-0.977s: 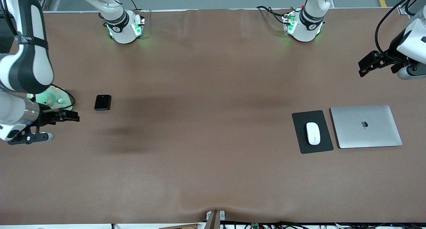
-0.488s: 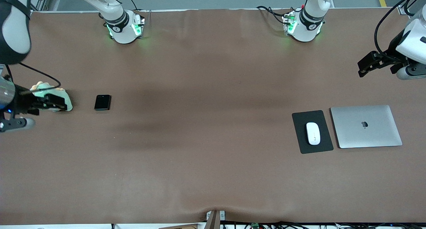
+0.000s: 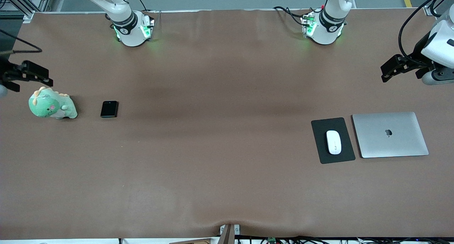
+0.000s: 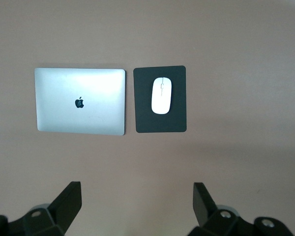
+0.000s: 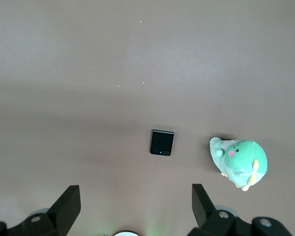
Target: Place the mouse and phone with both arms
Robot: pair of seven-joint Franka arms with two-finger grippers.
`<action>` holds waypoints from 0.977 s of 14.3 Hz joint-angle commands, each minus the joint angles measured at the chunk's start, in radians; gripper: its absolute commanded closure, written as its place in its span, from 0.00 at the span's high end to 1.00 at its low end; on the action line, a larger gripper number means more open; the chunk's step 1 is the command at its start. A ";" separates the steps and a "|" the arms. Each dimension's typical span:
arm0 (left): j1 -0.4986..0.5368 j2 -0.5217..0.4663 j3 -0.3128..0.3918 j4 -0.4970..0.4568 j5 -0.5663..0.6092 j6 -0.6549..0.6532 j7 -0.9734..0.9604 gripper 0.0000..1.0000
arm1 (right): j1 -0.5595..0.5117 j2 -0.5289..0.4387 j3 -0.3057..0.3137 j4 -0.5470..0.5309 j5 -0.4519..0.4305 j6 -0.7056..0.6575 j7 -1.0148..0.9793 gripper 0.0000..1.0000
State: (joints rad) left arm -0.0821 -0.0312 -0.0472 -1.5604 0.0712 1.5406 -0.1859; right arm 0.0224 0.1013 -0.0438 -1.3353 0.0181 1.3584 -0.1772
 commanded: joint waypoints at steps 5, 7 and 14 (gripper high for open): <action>0.008 -0.007 -0.008 0.000 -0.014 0.007 0.023 1.00 | 0.019 -0.216 0.007 -0.312 0.002 0.116 0.008 1.00; 0.012 -0.004 -0.008 0.011 -0.018 0.007 0.023 1.00 | 0.039 -0.210 0.007 -0.303 0.000 0.110 0.007 1.00; 0.021 -0.003 0.000 0.014 -0.053 0.003 0.019 1.00 | 0.028 -0.153 -0.002 -0.189 0.000 0.104 -0.002 1.00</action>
State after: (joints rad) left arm -0.0730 -0.0312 -0.0473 -1.5551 0.0535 1.5455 -0.1858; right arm 0.0522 -0.0706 -0.0425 -1.5546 0.0176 1.4688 -0.1779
